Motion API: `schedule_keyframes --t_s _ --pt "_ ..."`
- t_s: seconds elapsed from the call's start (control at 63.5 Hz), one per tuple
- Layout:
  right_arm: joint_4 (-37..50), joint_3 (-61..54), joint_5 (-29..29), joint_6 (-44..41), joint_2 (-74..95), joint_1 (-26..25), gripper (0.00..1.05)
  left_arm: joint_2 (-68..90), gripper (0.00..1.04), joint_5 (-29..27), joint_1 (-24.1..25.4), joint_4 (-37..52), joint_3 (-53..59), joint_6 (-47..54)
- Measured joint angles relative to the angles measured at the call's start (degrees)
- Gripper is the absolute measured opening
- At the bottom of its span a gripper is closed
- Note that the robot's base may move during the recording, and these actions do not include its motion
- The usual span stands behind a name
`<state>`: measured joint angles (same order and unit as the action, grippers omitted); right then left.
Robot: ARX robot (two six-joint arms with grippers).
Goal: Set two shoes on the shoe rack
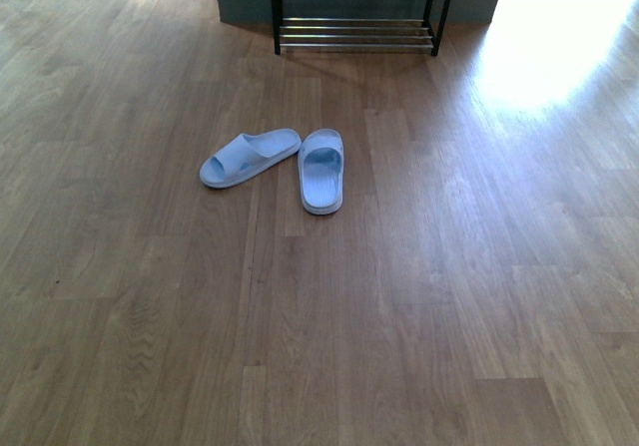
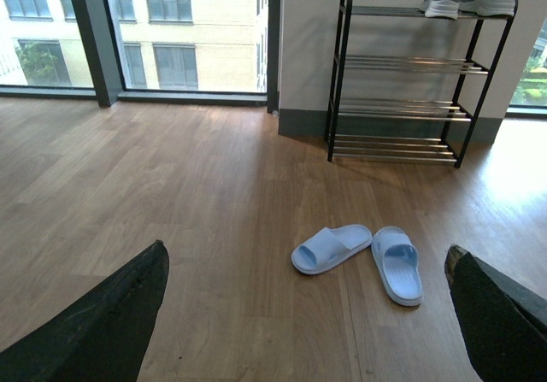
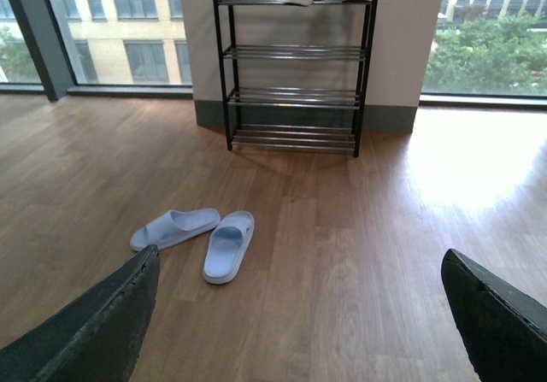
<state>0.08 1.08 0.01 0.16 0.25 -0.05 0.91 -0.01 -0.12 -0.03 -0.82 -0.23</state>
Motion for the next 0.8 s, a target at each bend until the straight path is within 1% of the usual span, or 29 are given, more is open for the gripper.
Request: schedule_keyframes --t_s 0.803 --pt "0.0 0.0 0.0 0.0 0.0 0.0 0.95 0.0 0.95 0.0 0.0 0.0 0.0 0.0"
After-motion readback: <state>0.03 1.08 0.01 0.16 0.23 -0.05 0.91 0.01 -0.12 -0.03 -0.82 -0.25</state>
